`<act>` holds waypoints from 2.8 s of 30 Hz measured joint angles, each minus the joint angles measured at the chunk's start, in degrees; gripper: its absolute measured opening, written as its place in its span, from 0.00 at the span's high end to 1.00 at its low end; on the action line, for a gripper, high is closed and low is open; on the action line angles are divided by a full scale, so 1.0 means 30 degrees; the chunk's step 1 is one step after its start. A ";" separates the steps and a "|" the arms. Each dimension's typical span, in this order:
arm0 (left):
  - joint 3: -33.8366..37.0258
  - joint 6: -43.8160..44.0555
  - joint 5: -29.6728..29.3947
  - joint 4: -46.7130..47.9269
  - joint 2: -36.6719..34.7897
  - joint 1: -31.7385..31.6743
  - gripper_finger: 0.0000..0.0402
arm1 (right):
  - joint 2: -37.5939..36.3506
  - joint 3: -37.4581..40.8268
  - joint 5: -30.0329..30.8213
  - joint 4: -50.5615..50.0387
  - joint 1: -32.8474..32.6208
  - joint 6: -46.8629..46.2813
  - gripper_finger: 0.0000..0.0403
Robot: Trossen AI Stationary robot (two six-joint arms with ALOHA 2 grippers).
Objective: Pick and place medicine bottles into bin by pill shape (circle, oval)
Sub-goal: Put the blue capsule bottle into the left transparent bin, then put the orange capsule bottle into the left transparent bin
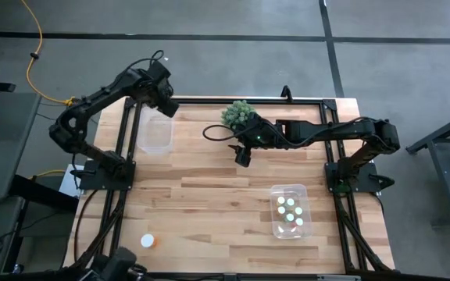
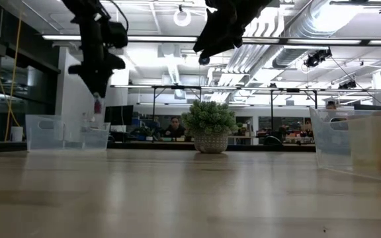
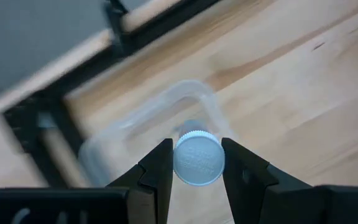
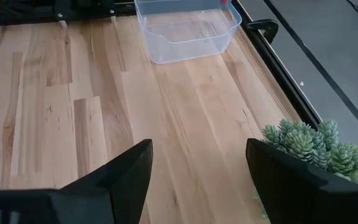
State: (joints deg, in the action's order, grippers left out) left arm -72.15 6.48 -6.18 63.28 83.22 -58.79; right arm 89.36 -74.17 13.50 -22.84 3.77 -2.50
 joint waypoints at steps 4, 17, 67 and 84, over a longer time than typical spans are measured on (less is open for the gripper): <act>0.1914 0.1002 0.1001 -0.1977 0.0036 -0.0027 0.75 | 0.0000 0.0000 0.0005 -0.0002 0.0000 -0.0073 0.37; 0.7286 0.5145 0.0270 -0.6799 -0.1482 0.0038 0.75 | 0.0002 0.0015 0.0508 0.0146 0.0000 -0.0359 0.37; 0.6817 0.5731 -0.0441 -0.7375 -0.0715 0.0168 0.45 | 0.0022 0.0022 0.0515 0.0862 0.0000 -0.1017 0.37; 0.2539 0.3091 0.3914 -1.1447 -0.8625 0.4025 0.42 | -0.2191 0.0029 0.0586 -0.0788 0.0124 -0.0113 0.37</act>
State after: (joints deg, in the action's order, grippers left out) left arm -64.53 15.75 5.56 28.93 57.34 -46.72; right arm 82.79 -74.08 15.26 -25.21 4.14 -2.84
